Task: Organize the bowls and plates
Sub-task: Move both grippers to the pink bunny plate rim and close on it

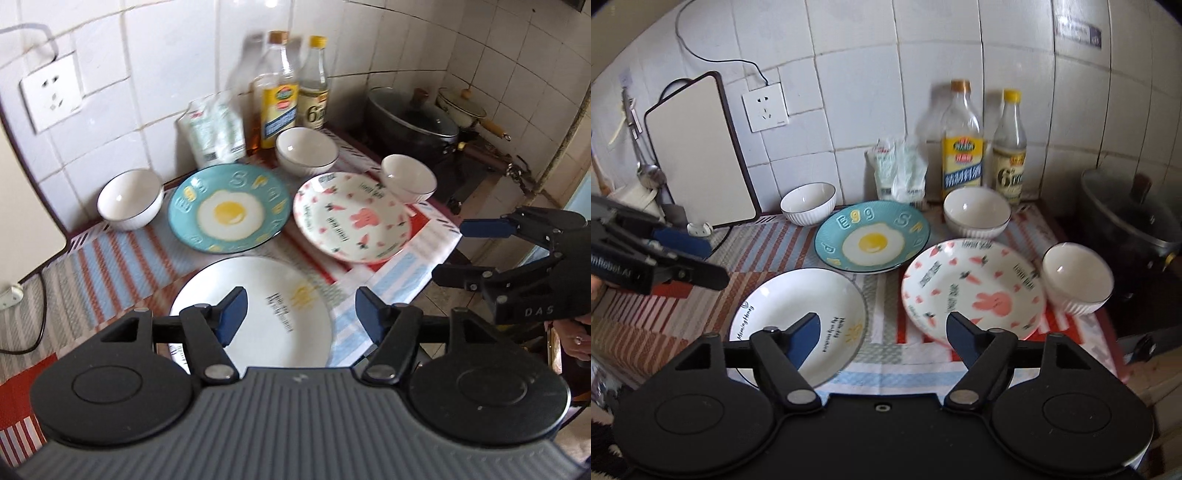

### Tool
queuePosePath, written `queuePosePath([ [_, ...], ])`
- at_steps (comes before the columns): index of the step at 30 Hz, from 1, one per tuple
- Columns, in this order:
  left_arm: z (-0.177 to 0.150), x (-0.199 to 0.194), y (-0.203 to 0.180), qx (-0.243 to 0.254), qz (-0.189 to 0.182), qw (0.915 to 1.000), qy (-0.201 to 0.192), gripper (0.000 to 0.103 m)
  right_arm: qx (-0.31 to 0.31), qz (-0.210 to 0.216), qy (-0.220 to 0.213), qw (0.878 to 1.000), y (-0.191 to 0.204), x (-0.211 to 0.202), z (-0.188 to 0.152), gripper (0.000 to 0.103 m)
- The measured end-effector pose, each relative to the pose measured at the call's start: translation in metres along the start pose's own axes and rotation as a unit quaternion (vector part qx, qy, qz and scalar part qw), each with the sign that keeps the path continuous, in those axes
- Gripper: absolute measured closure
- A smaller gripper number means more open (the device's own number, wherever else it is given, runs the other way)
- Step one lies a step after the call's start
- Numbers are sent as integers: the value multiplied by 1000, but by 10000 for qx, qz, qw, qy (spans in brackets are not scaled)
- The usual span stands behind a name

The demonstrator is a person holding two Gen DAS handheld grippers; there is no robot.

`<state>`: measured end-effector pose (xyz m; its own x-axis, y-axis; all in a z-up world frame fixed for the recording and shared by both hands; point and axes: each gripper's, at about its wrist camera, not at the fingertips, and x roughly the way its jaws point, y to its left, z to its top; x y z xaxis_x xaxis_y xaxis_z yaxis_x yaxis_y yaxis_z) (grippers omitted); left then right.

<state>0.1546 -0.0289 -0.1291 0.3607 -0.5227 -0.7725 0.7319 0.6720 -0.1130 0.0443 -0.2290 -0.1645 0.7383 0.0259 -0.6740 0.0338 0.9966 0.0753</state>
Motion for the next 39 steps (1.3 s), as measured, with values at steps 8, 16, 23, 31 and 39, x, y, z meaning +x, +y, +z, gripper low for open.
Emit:
queuePosePath([
  [8, 31, 7, -62, 22, -48, 9999, -147, 38, -450, -147, -181, 9987, -43, -35, 6, 23],
  [16, 47, 56, -76, -663, 462, 9967, 99, 37, -464, -92, -339, 9983, -93, -32, 14, 20],
  [23, 53, 96, -59, -1055, 702, 9919, 1, 40, -423, -80, -510, 9978, -121, 3, 9, 20],
  [31, 51, 178, -52, -1362, 968, 9853, 369, 49, 225, 14, 279, 9994, -148, 83, -3, 20],
  [39, 56, 239, -36, -1126, 1172, 9851, 566, 60, 1331, -82, 621, 9891, -175, 140, -24, 21],
])
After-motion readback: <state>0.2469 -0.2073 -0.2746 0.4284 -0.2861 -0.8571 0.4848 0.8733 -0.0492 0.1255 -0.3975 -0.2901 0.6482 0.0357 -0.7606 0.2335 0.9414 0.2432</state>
